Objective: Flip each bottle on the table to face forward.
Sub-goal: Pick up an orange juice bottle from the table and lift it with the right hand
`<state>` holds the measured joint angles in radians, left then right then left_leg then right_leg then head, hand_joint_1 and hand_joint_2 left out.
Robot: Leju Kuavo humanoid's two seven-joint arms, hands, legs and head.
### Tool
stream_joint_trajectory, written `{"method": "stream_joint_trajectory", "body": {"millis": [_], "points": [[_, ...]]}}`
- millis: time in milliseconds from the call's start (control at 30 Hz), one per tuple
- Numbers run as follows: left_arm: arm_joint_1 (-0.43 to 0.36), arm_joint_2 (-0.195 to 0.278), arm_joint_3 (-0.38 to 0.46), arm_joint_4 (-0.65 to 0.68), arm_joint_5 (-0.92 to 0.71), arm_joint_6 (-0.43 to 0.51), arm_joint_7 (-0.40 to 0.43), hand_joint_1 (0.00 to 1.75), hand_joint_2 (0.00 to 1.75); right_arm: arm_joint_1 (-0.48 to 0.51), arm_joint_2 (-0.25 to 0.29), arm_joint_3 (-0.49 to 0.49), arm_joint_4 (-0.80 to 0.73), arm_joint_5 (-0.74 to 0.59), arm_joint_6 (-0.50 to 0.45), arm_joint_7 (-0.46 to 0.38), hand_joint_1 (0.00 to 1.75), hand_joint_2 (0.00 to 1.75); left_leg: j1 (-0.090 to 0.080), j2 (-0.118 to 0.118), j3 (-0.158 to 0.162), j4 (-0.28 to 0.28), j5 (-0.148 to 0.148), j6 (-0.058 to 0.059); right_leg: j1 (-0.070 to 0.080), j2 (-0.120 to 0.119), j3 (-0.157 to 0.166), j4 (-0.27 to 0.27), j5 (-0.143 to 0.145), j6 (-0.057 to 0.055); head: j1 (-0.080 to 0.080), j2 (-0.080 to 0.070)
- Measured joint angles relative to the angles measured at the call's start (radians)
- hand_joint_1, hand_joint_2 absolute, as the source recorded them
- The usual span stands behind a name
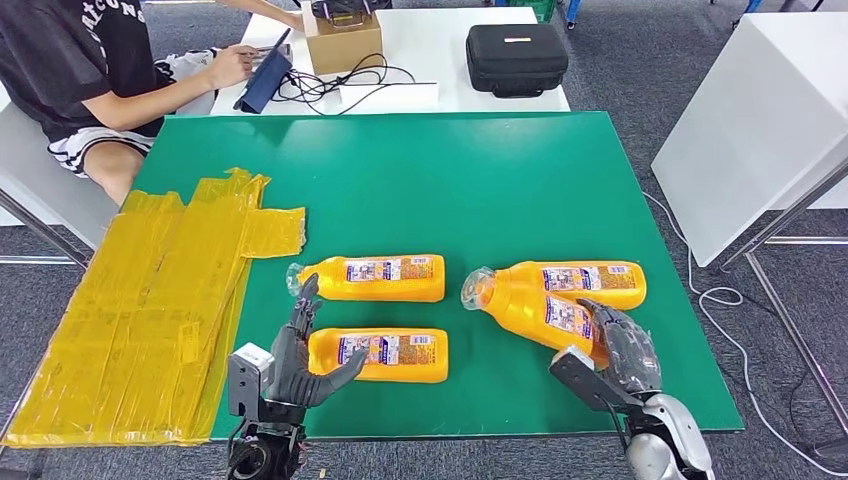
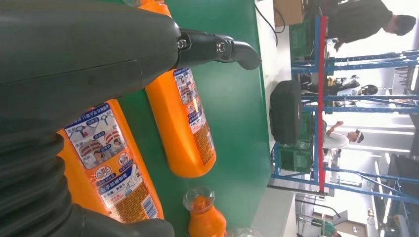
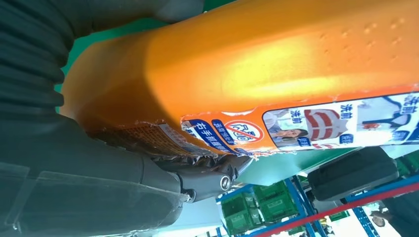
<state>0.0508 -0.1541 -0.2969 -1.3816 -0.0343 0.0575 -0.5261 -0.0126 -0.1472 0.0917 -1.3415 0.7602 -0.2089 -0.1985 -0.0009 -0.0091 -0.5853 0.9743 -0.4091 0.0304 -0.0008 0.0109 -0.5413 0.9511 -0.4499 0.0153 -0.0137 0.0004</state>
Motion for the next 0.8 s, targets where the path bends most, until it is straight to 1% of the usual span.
{"method": "stream_joint_trajectory", "body": {"millis": [133, 233, 333, 467, 533, 600, 700, 800], "points": [[0.002, 0.000, 0.006, -0.002, 0.000, 0.001, 0.000, 0.00, 1.75, 0.014, 0.015, -0.011, -0.015, -0.024, -0.026, -0.006, 1.75, 1.75, 0.000, 0.000, 0.000, 0.000, 0.000, 0.000, 0.000, 0.000, 0.000, 0.000, 0.000, 0.000, 0.000, 0.000], [0.006, 0.000, 0.009, -0.002, 0.000, 0.007, 0.001, 0.00, 1.75, 0.042, 0.025, -0.013, -0.037, -0.055, -0.050, -0.016, 1.75, 1.75, 0.000, 0.000, 0.000, 0.000, 0.000, 0.000, -0.001, 0.000, 0.000, 0.000, 0.000, 0.000, 0.000, 0.000], [0.011, 0.001, 0.014, -0.001, 0.001, 0.018, 0.001, 0.00, 1.75, 0.063, 0.036, -0.010, -0.049, -0.060, -0.060, -0.022, 1.75, 1.75, -0.001, 0.000, 0.000, 0.000, 0.000, 0.000, 0.000, 0.000, 0.000, 0.000, 0.000, 0.000, 0.000, 0.000], [0.013, 0.002, 0.019, 0.002, 0.003, 0.029, -0.001, 0.00, 1.75, 0.067, 0.048, -0.003, -0.050, -0.067, -0.076, -0.028, 1.75, 1.75, -0.001, 0.000, 0.000, 0.000, 0.000, 0.000, 0.000, 0.000, 0.000, 0.000, 0.000, 0.000, 0.000, 0.000], [0.015, 0.004, 0.023, 0.004, 0.007, 0.041, 0.000, 0.00, 1.75, 0.065, 0.058, 0.003, -0.050, -0.104, -0.093, -0.055, 1.75, 1.75, 0.000, 0.000, -0.001, 0.000, 0.000, 0.000, 0.000, 0.000, 0.000, 0.000, 0.000, 0.000, 0.000, 0.000], [0.019, 0.007, 0.027, 0.002, 0.007, 0.052, 0.003, 0.00, 1.75, 0.059, 0.073, 0.011, -0.050, -0.175, -0.102, -0.104, 1.75, 1.75, 0.000, 0.000, -0.001, 0.000, 0.000, 0.000, 0.000, 0.000, 0.000, 0.000, 0.000, 0.000, 0.000, 0.000], [0.024, 0.010, 0.030, -0.016, -0.024, 0.056, 0.009, 0.00, 1.75, 0.036, 0.104, 0.038, -0.049, -0.274, -0.083, -0.159, 1.75, 1.75, 0.000, 0.001, 0.000, 0.000, 0.000, 0.000, 0.001, 0.000, 0.000, 0.000, 0.000, 0.000, 0.000, 0.000], [0.023, 0.011, 0.021, -0.058, -0.077, 0.047, 0.014, 0.00, 1.75, -0.001, 0.140, 0.080, -0.040, -0.342, -0.057, -0.202, 1.75, 1.75, 0.000, 0.001, 0.000, 0.000, 0.000, 0.000, 0.001, 0.000, 0.000, 0.000, 0.000, 0.000, 0.000, 0.000]]}}
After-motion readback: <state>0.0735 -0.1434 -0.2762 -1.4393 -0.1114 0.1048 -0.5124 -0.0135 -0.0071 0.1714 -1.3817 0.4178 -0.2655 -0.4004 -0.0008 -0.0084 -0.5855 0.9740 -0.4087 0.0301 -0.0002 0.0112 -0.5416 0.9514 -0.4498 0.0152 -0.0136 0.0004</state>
